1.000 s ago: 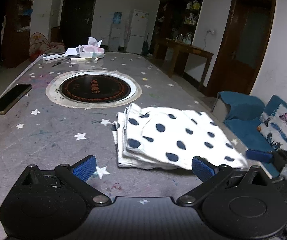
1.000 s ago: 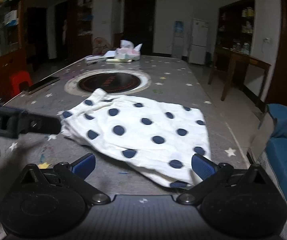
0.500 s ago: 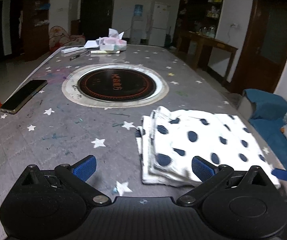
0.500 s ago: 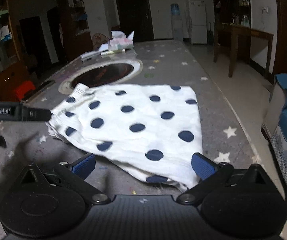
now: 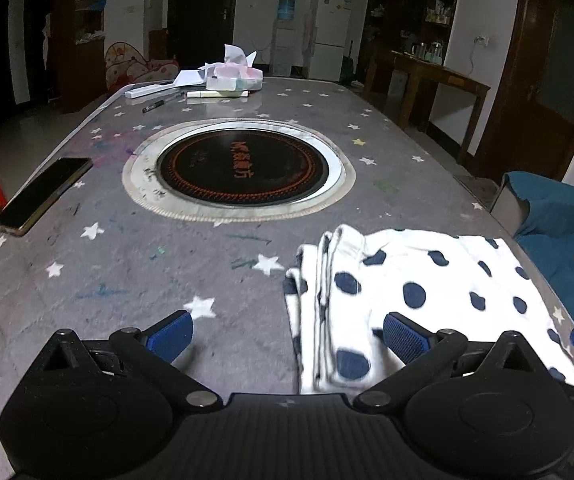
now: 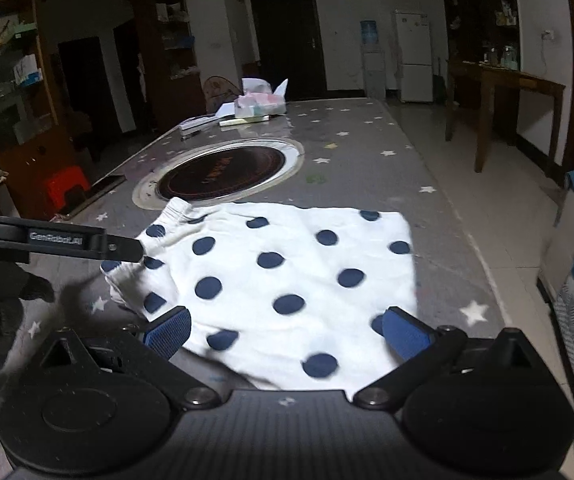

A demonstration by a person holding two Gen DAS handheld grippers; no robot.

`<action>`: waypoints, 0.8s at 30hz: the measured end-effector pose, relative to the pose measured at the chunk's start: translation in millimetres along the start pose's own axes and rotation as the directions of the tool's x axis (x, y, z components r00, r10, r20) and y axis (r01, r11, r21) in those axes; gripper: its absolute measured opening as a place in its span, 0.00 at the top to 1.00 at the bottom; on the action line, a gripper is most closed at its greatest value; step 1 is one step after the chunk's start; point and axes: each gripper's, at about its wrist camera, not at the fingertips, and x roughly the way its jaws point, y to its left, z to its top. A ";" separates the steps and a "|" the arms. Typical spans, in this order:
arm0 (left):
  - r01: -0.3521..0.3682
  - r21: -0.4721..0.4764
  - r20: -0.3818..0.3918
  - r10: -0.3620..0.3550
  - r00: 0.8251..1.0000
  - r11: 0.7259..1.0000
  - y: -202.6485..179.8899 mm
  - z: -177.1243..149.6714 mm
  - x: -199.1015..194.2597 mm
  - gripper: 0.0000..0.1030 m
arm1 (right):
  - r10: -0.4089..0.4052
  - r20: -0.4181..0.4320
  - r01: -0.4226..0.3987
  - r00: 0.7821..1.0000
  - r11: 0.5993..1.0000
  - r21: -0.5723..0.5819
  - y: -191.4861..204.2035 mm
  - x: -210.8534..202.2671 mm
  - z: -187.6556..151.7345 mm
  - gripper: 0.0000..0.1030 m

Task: Fold clothes

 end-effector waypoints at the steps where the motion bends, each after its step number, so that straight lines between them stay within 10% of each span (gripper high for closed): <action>1: -0.008 0.003 -0.006 0.008 1.000 1.000 -0.2 1.5 4.3 0.00 | 0.000 -0.009 0.000 1.000 1.000 0.001 0.1 5.2 -0.1 0.00; 24: -0.079 0.032 -0.061 0.081 0.995 0.996 -5.3 42.5 73.0 0.00 | -0.016 -0.004 0.015 1.000 1.000 -0.023 0.6 26.9 -24.6 0.00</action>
